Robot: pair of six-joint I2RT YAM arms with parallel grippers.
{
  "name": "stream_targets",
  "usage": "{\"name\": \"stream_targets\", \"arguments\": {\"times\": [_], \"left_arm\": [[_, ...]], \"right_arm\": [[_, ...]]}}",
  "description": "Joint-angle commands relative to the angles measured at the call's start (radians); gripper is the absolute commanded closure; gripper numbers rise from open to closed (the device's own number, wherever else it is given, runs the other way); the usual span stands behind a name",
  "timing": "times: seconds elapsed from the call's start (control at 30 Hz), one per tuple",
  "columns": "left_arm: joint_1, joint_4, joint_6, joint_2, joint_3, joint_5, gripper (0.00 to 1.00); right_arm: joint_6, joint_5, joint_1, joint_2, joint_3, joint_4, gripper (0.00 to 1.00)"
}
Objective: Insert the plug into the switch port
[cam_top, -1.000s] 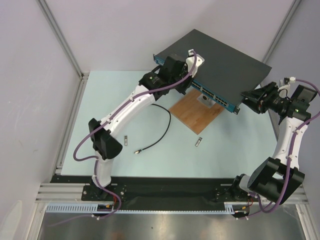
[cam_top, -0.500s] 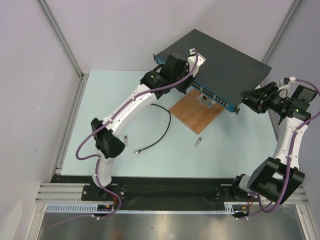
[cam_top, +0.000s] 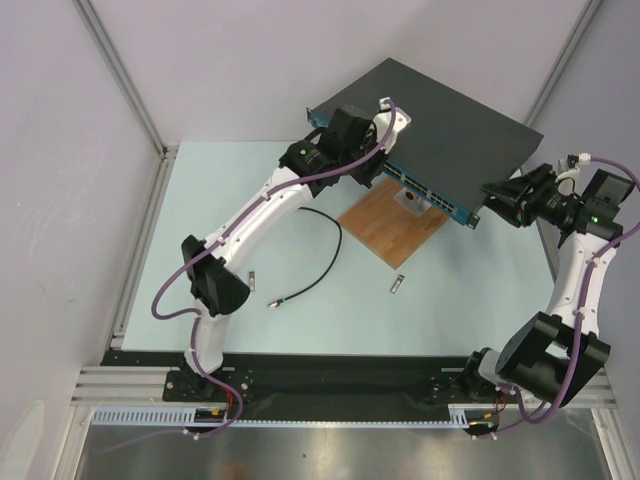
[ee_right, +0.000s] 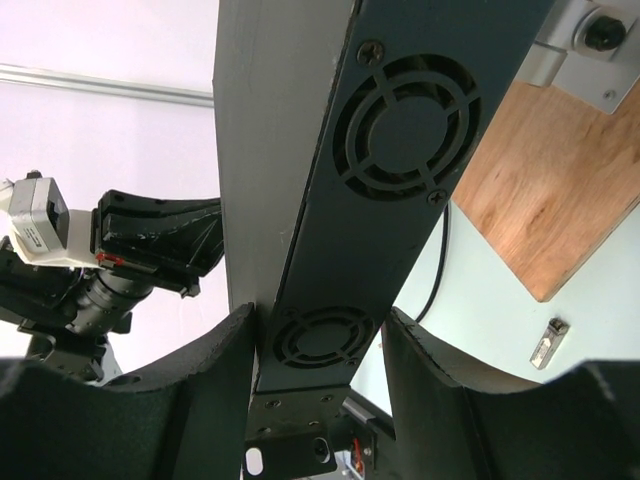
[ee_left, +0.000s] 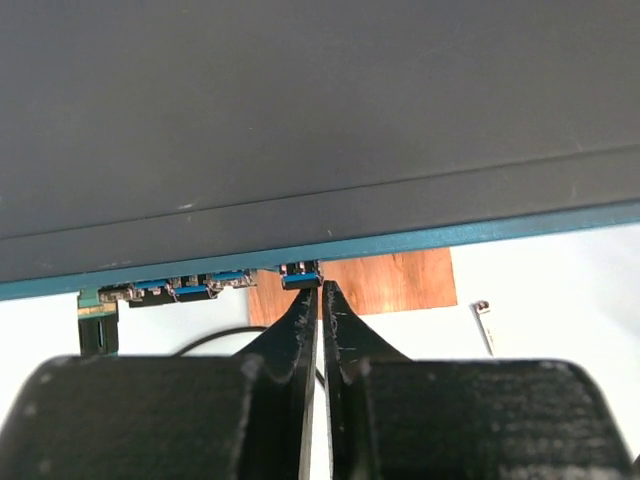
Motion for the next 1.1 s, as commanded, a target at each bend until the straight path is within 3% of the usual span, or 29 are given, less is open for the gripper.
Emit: {"name": "stream_targets", "arguments": {"times": [0.0, 0.07, 0.13, 0.17, 0.23, 0.27, 0.37, 0.53, 0.57, 0.63, 0.77, 1.07], "left_arm": [[0.008, 0.236, 0.05, -0.114, -0.063, 0.087, 0.91], [0.008, 0.262, 0.055, -0.231, -0.202, 0.1, 0.88], [0.008, 0.286, 0.053, -0.317, -0.3, 0.097, 0.83], [0.008, 0.303, 0.049, -0.39, -0.395, 0.097, 0.67], [0.008, 0.308, 0.02, -0.464, -0.522, 0.102, 0.5], [0.008, 0.305, 0.011, -0.528, -0.561, 0.12, 0.48], [0.001, 0.314, -0.029, -0.633, -0.722, 0.134, 0.42], [-0.054, 0.364, -0.162, -0.731, -1.036, 0.082, 0.42], [-0.105, 0.401, -0.174, -0.743, -1.08, 0.065, 0.42], [-0.167, 0.453, -0.193, -0.76, -1.19, -0.02, 0.41], [-0.325, 0.546, -0.233, -0.678, -1.24, -0.16, 0.4], [-0.39, 0.415, -0.338, -0.253, -0.964, -0.124, 0.42]], "right_arm": [[-0.112, -0.015, 0.018, 0.027, 0.031, -0.021, 1.0], [-0.128, -0.012, 0.009, 0.043, 0.059, -0.038, 1.0], [-0.135, -0.013, 0.0, 0.053, 0.069, -0.048, 0.93], [-0.136, -0.015, -0.008, 0.055, 0.077, -0.048, 0.82], [-0.135, -0.015, -0.015, 0.061, 0.077, -0.047, 0.67], [-0.133, -0.015, -0.017, 0.06, 0.08, -0.045, 0.5], [-0.129, -0.012, -0.029, 0.053, 0.083, -0.041, 0.29], [-0.115, -0.007, -0.051, 0.026, 0.086, -0.027, 0.09], [-0.112, -0.009, -0.054, 0.023, 0.088, -0.025, 0.01], [-0.104, -0.021, -0.069, 0.012, 0.1, -0.021, 0.0], [-0.112, -0.036, -0.115, -0.016, 0.118, -0.034, 0.0], [-0.141, -0.099, -0.262, -0.037, 0.187, -0.097, 0.01]]}}
